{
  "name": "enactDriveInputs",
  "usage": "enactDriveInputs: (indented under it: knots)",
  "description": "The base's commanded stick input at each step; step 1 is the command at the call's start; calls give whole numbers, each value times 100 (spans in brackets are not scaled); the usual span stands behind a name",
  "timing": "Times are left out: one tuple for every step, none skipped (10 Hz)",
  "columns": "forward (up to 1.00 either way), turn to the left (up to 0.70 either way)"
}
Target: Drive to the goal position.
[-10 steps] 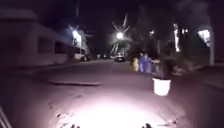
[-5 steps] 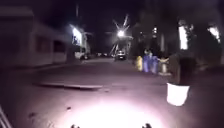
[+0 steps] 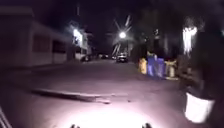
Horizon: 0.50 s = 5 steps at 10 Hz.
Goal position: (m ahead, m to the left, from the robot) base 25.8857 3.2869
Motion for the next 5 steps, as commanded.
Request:
enactDriveInputs:
  knots:
    - [85, 0]
    - [85, 0]
    - [85, 0]
    - [85, -26]
    - [85, -33]
